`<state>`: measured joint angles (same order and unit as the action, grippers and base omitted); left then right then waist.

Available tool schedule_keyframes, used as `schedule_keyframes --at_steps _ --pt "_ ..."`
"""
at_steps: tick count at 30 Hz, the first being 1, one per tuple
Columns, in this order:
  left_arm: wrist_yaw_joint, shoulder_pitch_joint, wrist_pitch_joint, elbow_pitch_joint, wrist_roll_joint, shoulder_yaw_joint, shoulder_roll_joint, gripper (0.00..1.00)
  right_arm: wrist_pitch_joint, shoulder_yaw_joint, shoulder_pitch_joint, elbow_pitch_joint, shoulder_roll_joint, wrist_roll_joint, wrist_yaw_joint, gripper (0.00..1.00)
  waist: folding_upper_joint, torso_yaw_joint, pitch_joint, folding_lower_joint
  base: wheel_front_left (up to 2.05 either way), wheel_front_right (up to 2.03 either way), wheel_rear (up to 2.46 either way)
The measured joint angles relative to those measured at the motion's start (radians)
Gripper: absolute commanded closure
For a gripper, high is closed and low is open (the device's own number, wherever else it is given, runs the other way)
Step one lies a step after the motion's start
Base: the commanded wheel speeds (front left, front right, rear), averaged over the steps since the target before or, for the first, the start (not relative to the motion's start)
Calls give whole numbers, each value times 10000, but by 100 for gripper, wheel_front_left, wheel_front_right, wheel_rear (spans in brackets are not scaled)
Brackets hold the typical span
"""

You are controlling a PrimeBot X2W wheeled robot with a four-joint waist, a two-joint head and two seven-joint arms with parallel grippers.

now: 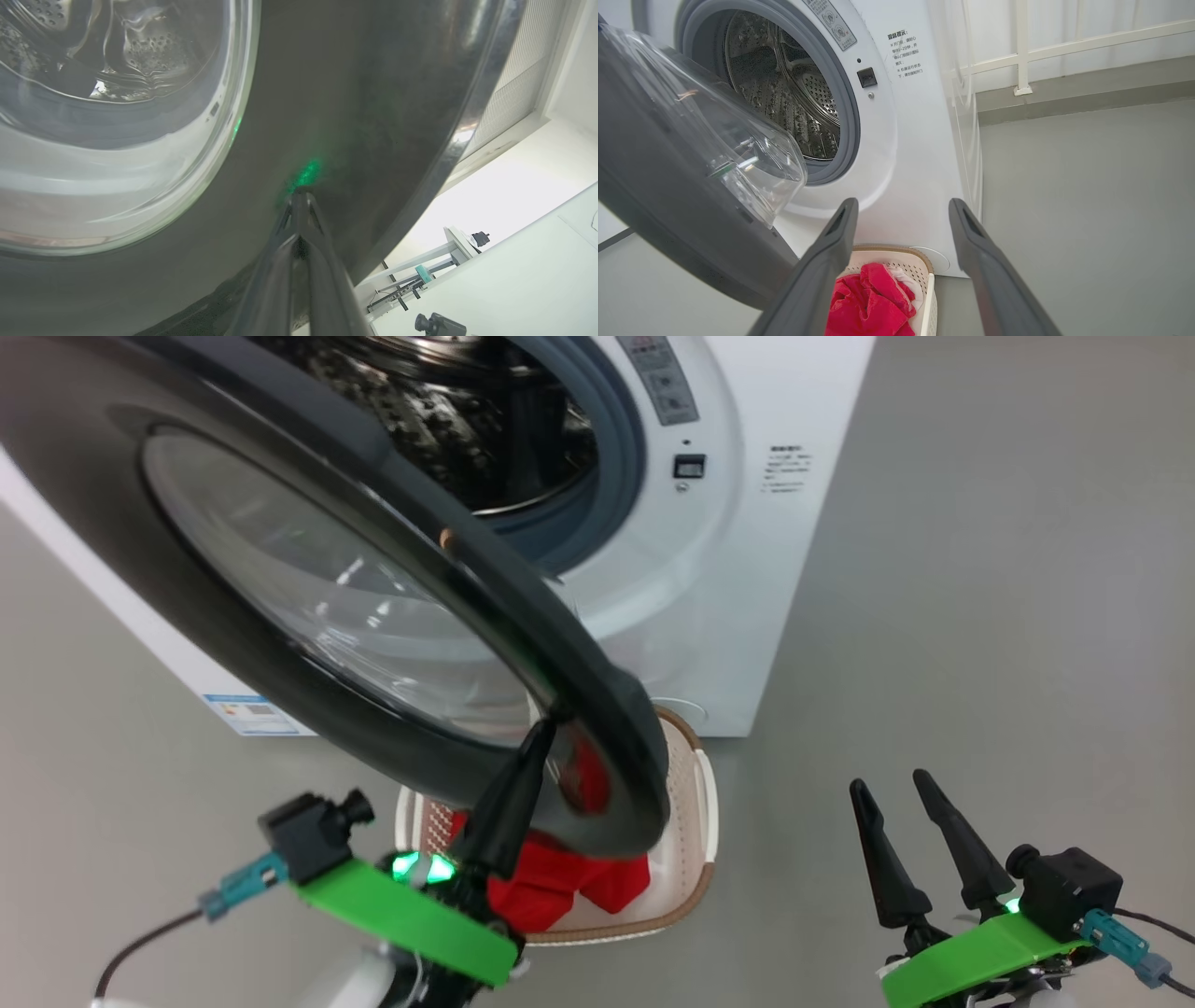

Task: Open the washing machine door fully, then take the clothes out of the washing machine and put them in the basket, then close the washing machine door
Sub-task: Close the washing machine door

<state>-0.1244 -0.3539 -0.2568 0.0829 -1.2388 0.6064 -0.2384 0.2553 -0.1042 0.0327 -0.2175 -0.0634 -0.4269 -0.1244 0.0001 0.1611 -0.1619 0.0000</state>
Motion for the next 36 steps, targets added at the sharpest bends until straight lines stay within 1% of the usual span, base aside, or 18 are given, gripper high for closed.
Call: schedule_keyframes --at_steps 2,3,10,19,23,28,31,36 --pt "0 -416 0 385 284 -23 190 100 0 17 47 19 19 0 0 0 0 -166 -112 1 0 0 0" --pt "0 -820 0 704 445 -81 408 100 0 42 185 36 33 -2 0 0 0 -349 -229 1 0 0 0" --pt "-2 -2150 0 1712 1074 -537 957 100 0 203 399 81 71 -36 0 0 0 -1068 -661 1 0 0 0" --pt "-2 -3230 0 2619 1595 -1319 1175 100 0 209 751 98 104 -73 0 0 0 -2070 -1112 0 0 0 0" --pt "-4 -3304 0 2771 1664 -1513 1187 100 0 213 751 98 109 -146 0 0 0 -2419 -1235 0 0 0 0" --pt "-6 -3206 0 2811 1745 -1643 1183 100 0 255 744 98 111 -146 0 0 0 -2547 -1233 0 0 0 0" --pt "-6 -3015 0 2817 1837 -1651 1183 100 0 251 730 88 113 -142 0 0 0 -2457 -1132 1 0 0 0" --pt "-6 -2214 0 2838 1987 -1889 1193 100 0 244 713 73 119 -107 0 0 0 -2241 -862 1 0 0 0"
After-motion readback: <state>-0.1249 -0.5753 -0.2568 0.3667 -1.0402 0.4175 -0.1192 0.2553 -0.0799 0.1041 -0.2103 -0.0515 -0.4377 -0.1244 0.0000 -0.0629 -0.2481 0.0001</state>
